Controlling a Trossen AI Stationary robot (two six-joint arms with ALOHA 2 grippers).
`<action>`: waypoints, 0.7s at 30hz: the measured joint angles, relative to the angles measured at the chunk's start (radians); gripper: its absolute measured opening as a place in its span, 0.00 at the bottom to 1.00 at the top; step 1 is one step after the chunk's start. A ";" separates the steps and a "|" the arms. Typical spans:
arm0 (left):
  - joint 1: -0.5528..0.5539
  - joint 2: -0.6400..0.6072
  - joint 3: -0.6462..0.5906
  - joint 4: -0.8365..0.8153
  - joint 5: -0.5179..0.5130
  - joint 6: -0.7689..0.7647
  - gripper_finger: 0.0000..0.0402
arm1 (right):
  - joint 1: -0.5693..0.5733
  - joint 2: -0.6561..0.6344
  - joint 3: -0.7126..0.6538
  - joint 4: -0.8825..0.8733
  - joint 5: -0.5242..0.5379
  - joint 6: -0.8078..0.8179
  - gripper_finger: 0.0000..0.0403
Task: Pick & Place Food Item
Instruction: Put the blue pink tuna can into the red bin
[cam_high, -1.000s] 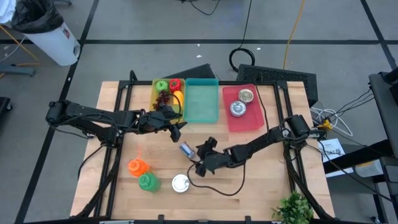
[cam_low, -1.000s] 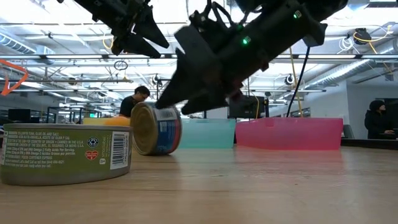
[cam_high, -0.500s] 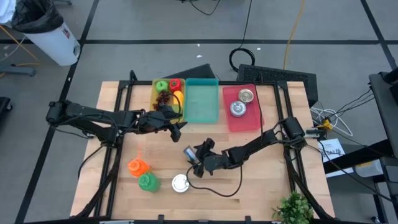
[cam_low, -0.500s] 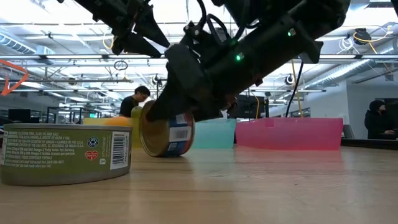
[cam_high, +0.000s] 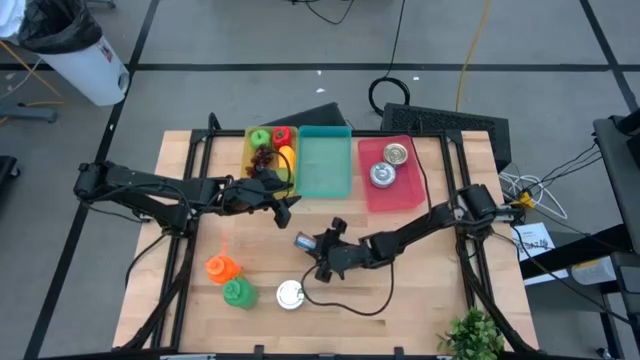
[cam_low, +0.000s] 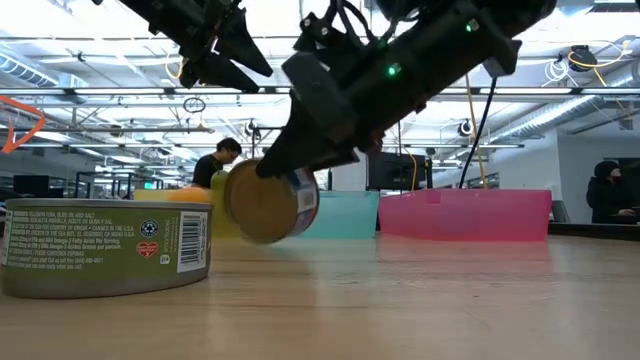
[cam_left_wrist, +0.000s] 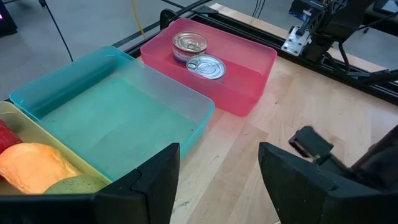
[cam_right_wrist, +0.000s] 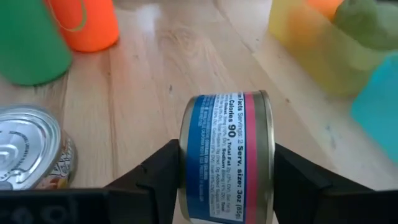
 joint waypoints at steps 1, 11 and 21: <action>0.000 0.000 0.000 0.000 0.000 0.000 0.57 | 0.000 -0.009 0.000 -0.008 0.000 -0.015 0.46; 0.000 0.000 0.000 -0.001 0.000 0.001 0.57 | 0.001 -0.193 0.000 -0.327 0.210 -0.148 0.46; 0.000 0.000 0.000 0.000 0.000 -0.001 0.57 | -0.105 -0.484 -0.161 -0.660 0.618 -0.169 0.46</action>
